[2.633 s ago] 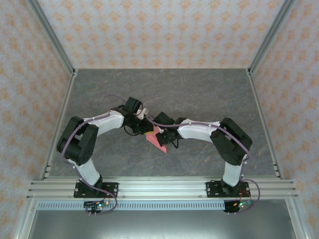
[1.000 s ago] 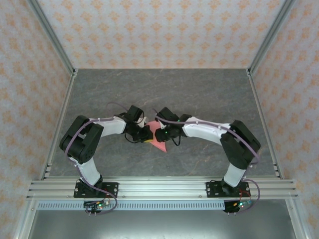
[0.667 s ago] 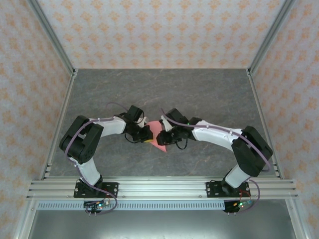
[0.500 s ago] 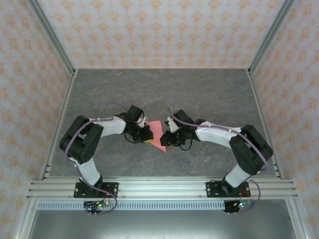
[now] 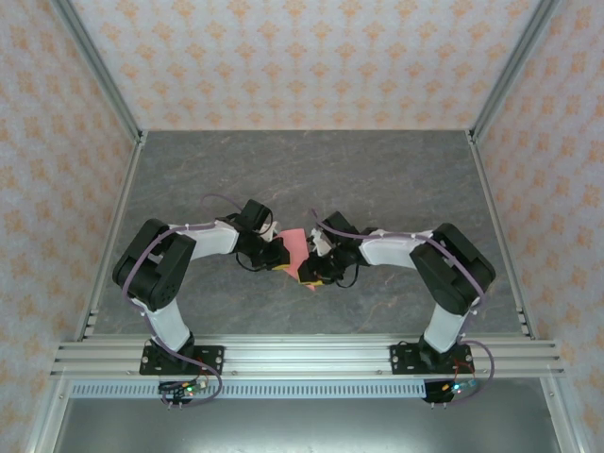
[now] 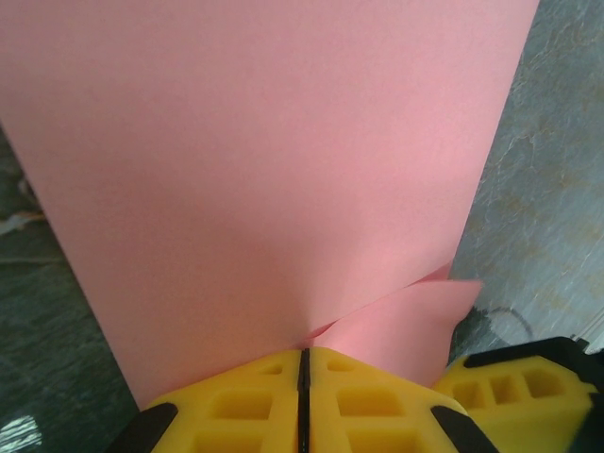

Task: Fold a paper plane with a square sheet of paper (fold left side to right side)
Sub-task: Third fold the triangle at the center of the table.

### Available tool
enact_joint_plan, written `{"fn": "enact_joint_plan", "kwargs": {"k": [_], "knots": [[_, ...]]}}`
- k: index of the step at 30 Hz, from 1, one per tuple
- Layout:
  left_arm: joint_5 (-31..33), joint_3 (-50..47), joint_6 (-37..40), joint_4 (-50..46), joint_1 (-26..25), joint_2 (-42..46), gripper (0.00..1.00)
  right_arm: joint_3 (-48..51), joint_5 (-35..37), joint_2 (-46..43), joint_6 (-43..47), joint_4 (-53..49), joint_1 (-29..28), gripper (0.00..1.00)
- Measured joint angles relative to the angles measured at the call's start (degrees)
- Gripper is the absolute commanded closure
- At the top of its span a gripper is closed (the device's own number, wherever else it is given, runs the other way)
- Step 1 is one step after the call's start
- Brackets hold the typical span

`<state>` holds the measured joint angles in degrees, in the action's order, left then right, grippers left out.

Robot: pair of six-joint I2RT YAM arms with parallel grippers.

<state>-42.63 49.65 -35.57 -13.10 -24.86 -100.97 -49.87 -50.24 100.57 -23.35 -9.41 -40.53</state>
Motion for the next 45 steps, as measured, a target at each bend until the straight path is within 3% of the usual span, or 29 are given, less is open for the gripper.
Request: {"fn": "enact_joint_plan", "kwargs": {"k": [17, 31, 38, 45], "knots": [[0.0, 0.1, 0.0, -0.1, 0.0, 0.0, 0.90, -1.6, 1.2, 1.5, 2.5, -2.7, -0.3, 0.71], [1.8, 0.1, 0.3, -2.0, -0.2, 4.1, 0.89, -2.0, 3.7, 2.4, 0.8, -4.5, -0.3, 0.99], [1.8, 0.1, 0.9, -2.2, -2.0, 10.2, 0.89, -2.0, 3.8, 2.5, -0.1, -4.7, -0.3, 1.00], [1.8, -0.6, -0.5, -1.3, -6.1, 9.4, 0.90, -2.6, 4.0, 2.7, 0.0, -5.6, -0.3, 1.00]]}}
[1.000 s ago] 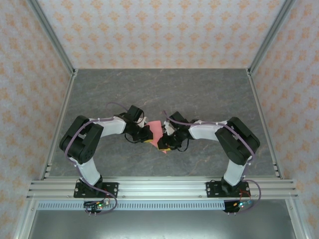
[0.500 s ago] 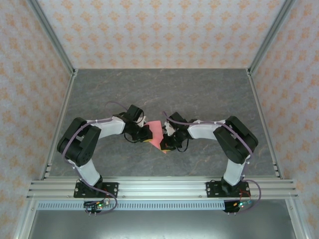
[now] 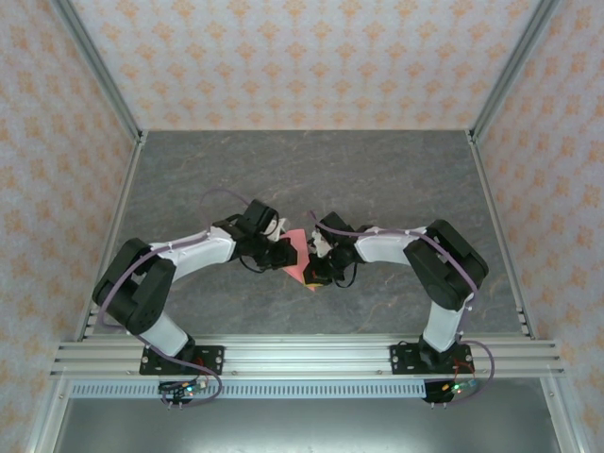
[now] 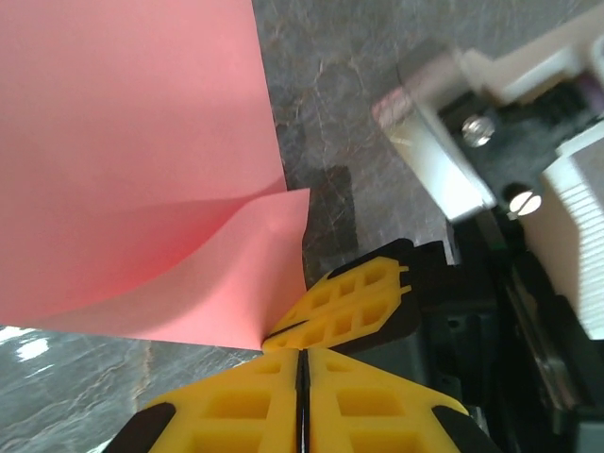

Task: Fold a paper plane with a square sheet of paper (fold left side to right side)
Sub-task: Third fold the triangle at the center of the table.

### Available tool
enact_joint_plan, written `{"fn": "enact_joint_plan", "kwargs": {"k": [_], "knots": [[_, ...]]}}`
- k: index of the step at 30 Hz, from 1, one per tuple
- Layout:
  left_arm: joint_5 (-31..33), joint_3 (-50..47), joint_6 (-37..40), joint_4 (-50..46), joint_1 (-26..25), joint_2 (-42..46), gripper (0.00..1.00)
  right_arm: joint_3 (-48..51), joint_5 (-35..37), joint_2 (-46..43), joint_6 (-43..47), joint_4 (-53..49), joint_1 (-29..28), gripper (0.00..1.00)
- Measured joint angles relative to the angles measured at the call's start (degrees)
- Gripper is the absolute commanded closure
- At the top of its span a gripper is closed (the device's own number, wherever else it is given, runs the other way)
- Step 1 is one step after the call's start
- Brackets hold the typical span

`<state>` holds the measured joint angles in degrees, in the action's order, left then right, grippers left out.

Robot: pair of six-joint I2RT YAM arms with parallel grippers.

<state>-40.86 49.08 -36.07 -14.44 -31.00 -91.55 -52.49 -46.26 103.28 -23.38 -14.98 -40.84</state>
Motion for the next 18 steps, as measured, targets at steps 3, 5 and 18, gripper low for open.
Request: {"fn": "enact_joint_plan", "kwargs": {"k": [3, 5, 18], "knots": [[0.0, 0.0, -0.8, 1.0, -1.3, -1.8, 0.90, -0.2, 0.0, 0.1, 0.0, -0.3, 0.0, 1.00], [0.2, 0.0, -1.2, 1.4, -1.7, -3.0, 0.90, -0.3, 0.2, 0.1, 0.0, -0.5, 0.0, 1.00], [2.3, -0.7, -1.7, 2.1, -2.0, -6.1, 0.91, -0.9, 0.2, 0.4, 0.4, -1.5, 0.0, 1.00]]}}
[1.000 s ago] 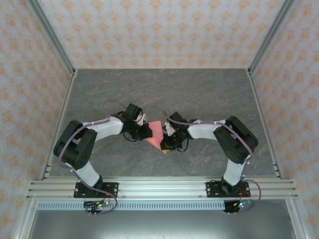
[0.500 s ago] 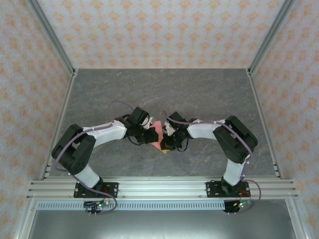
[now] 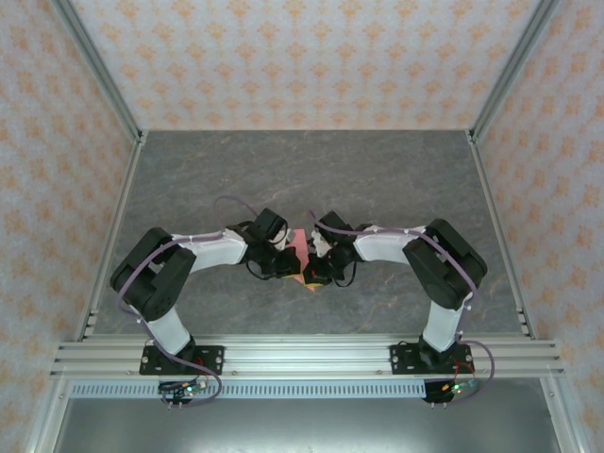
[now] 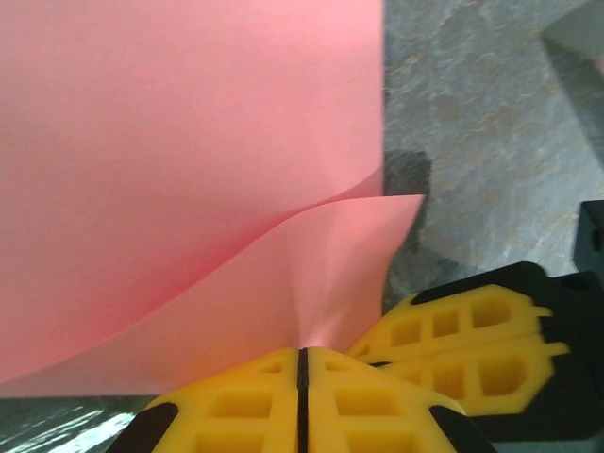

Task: Fold a paper plane with a square sheet of paper (fold left side to right side)
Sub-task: Third fold the triangle at the center of the table.

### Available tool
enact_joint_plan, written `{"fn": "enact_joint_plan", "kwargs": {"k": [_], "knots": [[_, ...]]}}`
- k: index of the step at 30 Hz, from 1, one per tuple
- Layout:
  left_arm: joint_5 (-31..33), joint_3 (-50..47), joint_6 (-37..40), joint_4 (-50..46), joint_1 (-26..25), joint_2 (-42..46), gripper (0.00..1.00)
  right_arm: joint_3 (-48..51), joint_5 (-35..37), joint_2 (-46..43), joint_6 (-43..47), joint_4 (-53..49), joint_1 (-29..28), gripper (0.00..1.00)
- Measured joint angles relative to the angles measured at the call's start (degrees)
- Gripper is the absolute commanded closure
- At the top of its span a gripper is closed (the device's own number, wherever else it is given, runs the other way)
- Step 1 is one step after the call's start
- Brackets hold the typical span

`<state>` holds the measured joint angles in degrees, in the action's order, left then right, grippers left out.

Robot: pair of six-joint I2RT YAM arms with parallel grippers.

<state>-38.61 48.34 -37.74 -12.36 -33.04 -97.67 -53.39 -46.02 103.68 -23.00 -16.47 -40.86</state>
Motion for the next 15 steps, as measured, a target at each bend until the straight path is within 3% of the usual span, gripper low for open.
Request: {"fn": "enact_joint_plan", "kwargs": {"k": [15], "knots": [[1.9, -0.8, 0.3, -0.1, 0.2, -0.1, 0.91, -0.6, 0.4, 0.2, 0.5, -1.1, 0.0, 1.00]]}}
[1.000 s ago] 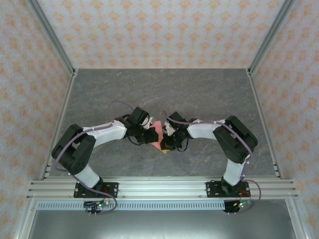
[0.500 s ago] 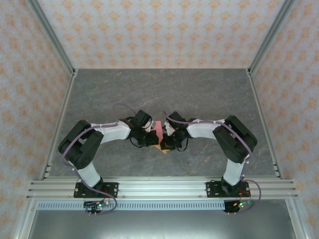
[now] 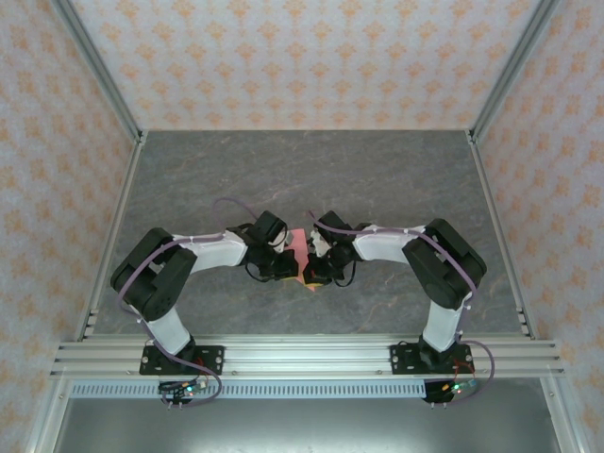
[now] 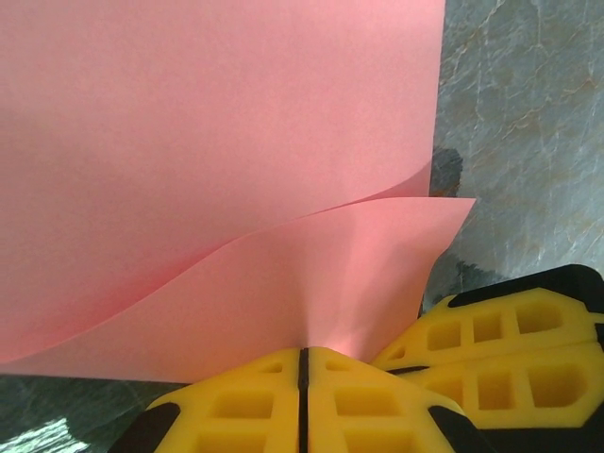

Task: Fold a paper plane with a square sheet of paper (fold left side to right side)
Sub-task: Third fold the triangle at the center of the table.

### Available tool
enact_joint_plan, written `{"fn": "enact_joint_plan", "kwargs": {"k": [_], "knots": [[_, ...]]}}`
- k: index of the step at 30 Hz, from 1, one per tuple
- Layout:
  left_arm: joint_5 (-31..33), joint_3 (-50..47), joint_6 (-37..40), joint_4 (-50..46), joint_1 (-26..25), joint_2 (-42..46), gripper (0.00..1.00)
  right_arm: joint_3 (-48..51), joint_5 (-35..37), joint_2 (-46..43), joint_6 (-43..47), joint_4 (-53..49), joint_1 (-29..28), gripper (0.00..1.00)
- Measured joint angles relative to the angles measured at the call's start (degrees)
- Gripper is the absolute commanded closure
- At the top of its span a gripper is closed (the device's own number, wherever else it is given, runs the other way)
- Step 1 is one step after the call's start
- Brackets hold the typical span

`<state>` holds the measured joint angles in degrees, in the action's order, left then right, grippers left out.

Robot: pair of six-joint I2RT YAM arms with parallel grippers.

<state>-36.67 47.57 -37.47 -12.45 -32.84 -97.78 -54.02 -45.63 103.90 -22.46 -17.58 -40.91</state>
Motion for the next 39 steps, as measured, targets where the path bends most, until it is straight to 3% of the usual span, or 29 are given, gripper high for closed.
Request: {"fn": "enact_joint_plan", "kwargs": {"k": [19, 27, 30, 33, 39], "knots": [[-1.7, 0.0, 7.8, -3.2, 12.2, 0.2, 0.91, -0.1, 0.0, 0.2, 0.0, 0.0, -0.1, 1.00], [2.4, -0.1, 10.1, -7.9, 16.5, 4.6, 0.90, -0.3, 0.2, 0.2, 0.0, 0.0, -0.1, 1.00], [2.6, 0.0, 9.9, -7.8, 14.9, 8.5, 0.90, -0.5, 0.4, 0.2, 0.0, -0.4, -0.2, 1.00], [2.4, 0.2, 8.4, -6.6, 9.7, 10.2, 0.90, -0.8, 0.5, 0.3, 0.0, -0.8, -0.2, 1.00], [2.0, 0.6, 4.4, -2.2, 2.5, 5.3, 0.90, -1.0, 0.6, 0.4, 0.0, -1.1, -0.2, 1.00]]}}
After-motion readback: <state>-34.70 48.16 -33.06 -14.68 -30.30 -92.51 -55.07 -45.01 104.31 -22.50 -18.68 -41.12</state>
